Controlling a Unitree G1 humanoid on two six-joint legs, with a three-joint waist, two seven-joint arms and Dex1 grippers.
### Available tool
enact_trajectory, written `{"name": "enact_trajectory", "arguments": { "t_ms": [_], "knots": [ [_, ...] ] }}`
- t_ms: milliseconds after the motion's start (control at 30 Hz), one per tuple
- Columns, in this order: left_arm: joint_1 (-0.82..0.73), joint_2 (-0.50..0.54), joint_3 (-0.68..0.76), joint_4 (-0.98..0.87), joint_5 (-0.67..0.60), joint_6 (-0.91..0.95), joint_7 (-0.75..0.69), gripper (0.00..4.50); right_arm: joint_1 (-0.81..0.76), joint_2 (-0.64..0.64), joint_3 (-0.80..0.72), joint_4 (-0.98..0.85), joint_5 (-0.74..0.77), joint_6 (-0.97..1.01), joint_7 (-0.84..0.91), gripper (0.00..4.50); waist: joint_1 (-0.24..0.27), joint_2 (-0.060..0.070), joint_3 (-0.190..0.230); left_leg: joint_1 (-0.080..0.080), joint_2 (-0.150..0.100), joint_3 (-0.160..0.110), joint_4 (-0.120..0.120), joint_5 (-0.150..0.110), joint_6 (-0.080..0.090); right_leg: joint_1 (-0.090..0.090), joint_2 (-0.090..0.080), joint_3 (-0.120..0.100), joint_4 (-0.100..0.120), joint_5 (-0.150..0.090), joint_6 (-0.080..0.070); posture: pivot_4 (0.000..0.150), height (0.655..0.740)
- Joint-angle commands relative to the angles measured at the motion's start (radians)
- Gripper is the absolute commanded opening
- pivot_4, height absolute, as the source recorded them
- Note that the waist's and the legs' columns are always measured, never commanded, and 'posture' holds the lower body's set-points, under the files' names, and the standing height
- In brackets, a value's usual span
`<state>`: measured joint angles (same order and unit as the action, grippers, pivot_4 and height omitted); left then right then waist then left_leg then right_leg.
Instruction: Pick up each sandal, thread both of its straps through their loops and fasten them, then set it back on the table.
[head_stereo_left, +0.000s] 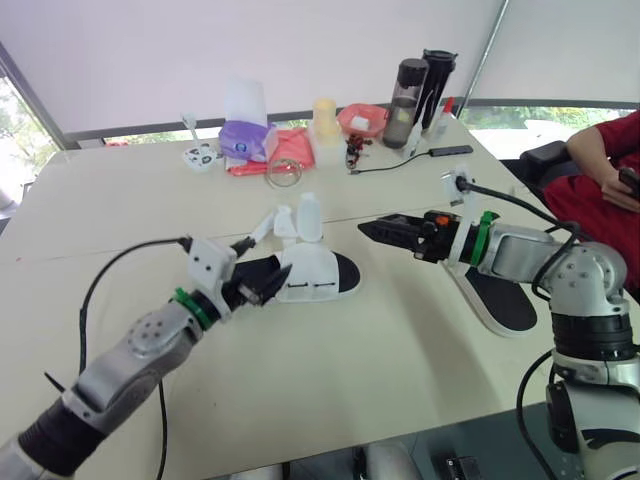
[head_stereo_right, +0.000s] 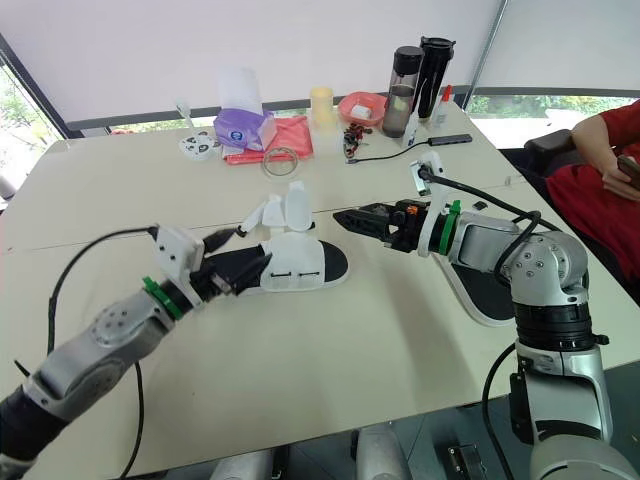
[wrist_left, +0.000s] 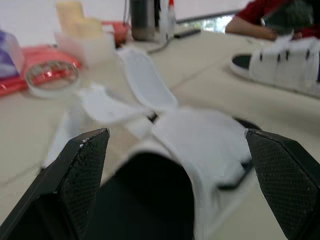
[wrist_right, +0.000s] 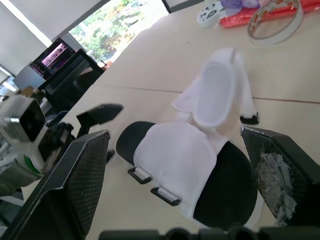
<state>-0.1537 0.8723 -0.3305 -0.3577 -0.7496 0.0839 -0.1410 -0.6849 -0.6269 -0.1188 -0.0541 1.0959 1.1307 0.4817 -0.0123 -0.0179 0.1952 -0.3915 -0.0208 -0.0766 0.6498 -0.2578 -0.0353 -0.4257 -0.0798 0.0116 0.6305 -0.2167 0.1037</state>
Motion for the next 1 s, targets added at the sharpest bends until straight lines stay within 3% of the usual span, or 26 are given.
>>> {"name": "enact_trajectory", "arguments": {
  "t_ms": [33, 133, 267, 433, 600, 667, 800, 1000],
  "knots": [
    [0.007, -0.035, 0.105, -0.027, -0.019, 0.083, -0.057, 4.49, -0.009, 0.009, -0.023, -0.015, -0.016, 0.003, 0.009, 4.5, 0.001, 0.0, 0.0, 0.0, 0.0, 0.0, 0.0, 0.0, 0.0, 0.0, 0.0, 0.0, 0.0, -0.001, -0.003, 0.15, 0.74],
    [0.011, -0.093, 0.187, -0.029, -0.116, 0.188, -0.066, 4.49, -0.011, 0.02, -0.044, -0.018, -0.011, 0.017, -0.001, 4.5, -0.001, 0.0, 0.0, 0.0, 0.0, 0.001, 0.001, 0.0, 0.0, 0.001, 0.0, 0.001, 0.0, -0.001, -0.003, 0.15, 0.74],
    [0.006, -0.177, 0.265, -0.032, -0.129, 0.276, -0.039, 4.49, -0.061, 0.039, -0.079, 0.035, -0.008, 0.051, -0.05, 4.5, -0.002, 0.0, 0.0, 0.0, 0.0, 0.001, 0.001, 0.0, 0.0, 0.001, 0.0, 0.002, -0.001, 0.001, 0.001, 0.15, 0.74],
    [0.043, -0.274, 0.337, -0.013, -0.177, 0.393, 0.001, 4.49, -0.215, 0.081, -0.143, 0.205, 0.008, 0.118, -0.122, 4.5, -0.008, 0.0, 0.0, 0.001, 0.0, 0.002, 0.0, 0.0, 0.0, 0.001, 0.0, 0.002, -0.001, 0.001, 0.0, 0.15, 0.74],
    [0.064, -0.329, 0.367, 0.02, -0.223, 0.513, -0.045, 4.49, -0.383, 0.124, -0.194, 0.403, -0.026, 0.155, -0.187, 4.5, -0.005, 0.0, 0.0, 0.001, 0.0, 0.002, -0.001, 0.0, 0.0, 0.001, 0.0, 0.002, -0.001, 0.001, 0.0, 0.15, 0.74],
    [0.061, -0.347, 0.366, 0.034, -0.221, 0.536, -0.078, 4.49, -0.424, 0.137, -0.162, 0.437, -0.074, 0.132, -0.167, 4.5, -0.003, 0.0, 0.0, 0.001, 0.0, 0.002, -0.001, 0.0, 0.0, 0.001, 0.0, 0.002, -0.002, 0.001, 0.0, 0.15, 0.74],
    [-0.003, -0.415, 0.347, 0.114, -0.16, 0.52, -0.142, 4.49, -0.431, 0.178, 0.06, 0.505, -0.274, 0.036, -0.031, 4.5, -0.005, 0.001, -0.001, 0.001, 0.0, 0.003, -0.001, 0.0, 0.0, 0.001, 0.0, 0.003, -0.002, -0.001, -0.003, 0.15, 0.74],
    [-0.084, -0.483, 0.345, 0.173, -0.136, 0.552, -0.224, 4.49, -0.476, 0.203, 0.121, 0.683, -0.408, -0.055, 0.126, 4.5, -0.003, 0.001, -0.001, 0.0, 0.0, 0.003, 0.0, 0.0, 0.0, 0.0, 0.0, 0.002, -0.002, 0.001, 0.001, 0.15, 0.74]
  ]
}}
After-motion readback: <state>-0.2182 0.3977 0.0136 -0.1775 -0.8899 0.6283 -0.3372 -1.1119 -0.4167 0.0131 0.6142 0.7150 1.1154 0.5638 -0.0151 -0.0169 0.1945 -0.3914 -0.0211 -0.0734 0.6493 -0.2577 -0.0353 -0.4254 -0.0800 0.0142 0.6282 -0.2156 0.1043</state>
